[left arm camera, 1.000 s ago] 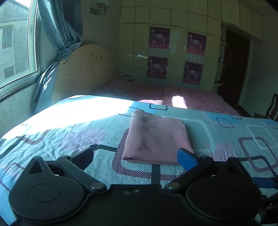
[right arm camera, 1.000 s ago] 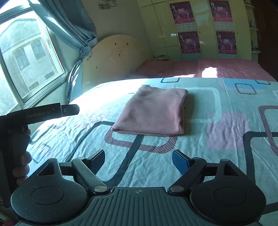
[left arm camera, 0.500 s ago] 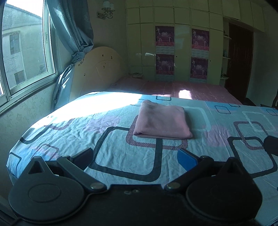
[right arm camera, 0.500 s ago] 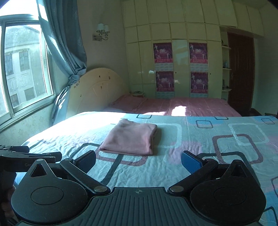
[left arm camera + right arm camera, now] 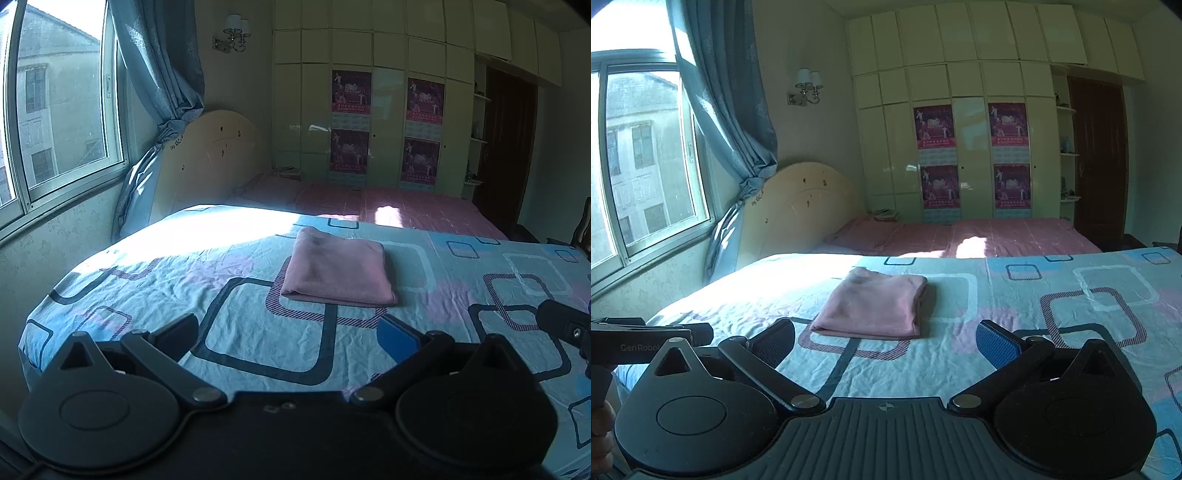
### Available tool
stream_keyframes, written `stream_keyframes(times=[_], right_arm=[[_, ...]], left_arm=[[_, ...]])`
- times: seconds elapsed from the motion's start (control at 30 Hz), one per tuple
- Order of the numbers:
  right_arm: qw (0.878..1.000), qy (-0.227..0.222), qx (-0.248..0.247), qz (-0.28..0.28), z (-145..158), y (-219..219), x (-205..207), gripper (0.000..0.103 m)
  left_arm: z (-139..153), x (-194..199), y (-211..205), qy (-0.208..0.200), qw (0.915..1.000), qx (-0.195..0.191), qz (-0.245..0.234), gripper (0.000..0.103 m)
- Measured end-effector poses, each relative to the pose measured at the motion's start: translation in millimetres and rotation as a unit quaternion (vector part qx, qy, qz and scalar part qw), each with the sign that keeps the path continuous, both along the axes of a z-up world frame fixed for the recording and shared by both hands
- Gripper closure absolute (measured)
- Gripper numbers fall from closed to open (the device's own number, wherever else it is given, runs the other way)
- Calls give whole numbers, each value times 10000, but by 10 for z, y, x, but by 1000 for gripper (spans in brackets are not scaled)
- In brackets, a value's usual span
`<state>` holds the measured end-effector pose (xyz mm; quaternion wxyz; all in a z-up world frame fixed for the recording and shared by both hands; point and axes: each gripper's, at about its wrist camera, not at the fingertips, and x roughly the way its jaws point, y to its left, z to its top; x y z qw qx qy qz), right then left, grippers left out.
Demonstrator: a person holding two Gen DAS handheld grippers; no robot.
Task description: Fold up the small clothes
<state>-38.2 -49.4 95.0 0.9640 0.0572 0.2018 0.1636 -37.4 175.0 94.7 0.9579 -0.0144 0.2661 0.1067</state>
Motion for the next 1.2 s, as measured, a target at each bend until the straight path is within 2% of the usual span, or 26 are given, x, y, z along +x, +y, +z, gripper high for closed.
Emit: stream_keyframes(times=[1.2], right_arm=[[10000,53,-22,64,0,-84,21,0]], left_arm=[[-2,106,-71,-17,10000,21,-34,0]])
